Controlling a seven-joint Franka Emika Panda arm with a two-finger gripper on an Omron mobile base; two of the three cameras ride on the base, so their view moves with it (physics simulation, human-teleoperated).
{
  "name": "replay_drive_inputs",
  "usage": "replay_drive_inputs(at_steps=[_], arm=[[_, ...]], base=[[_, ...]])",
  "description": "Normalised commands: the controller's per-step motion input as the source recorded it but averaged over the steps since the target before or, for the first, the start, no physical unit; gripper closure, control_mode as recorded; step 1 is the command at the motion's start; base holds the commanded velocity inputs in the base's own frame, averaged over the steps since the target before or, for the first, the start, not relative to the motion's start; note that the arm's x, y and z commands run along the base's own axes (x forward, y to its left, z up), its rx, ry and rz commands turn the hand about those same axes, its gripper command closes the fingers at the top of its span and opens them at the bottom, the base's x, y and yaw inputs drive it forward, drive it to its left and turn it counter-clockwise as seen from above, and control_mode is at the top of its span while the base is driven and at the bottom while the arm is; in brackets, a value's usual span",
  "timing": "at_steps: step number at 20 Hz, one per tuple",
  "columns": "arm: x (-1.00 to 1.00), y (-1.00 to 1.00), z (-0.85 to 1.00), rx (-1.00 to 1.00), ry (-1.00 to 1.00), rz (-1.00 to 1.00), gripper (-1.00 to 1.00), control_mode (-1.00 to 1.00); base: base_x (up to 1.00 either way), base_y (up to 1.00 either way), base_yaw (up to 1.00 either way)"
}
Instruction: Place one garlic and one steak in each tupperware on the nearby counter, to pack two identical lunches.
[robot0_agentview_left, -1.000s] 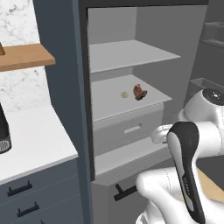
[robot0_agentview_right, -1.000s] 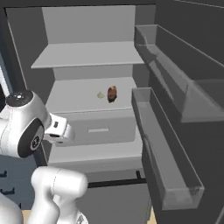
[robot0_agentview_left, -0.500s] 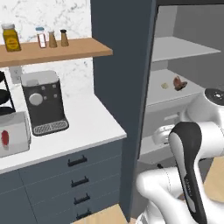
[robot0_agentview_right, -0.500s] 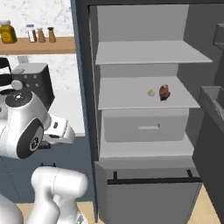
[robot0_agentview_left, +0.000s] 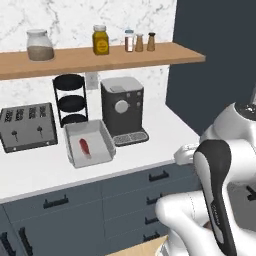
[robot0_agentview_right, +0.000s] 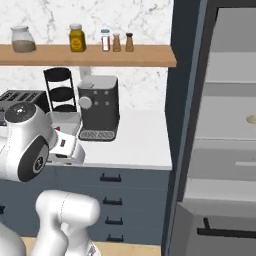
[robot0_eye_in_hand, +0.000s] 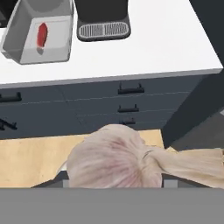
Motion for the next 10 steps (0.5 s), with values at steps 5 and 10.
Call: replay_drive_inputs(at_steps=[5,10], arm=[[0.0,0.0,0.0,0.0,0.0,0.0,1.0,1.0],[0.0,0.07,-0.02,0.0,0.03,0.0,1.0,-1.0]], base=[[0.95,0.92,-0.03],[0.45,0.25,-0.04]])
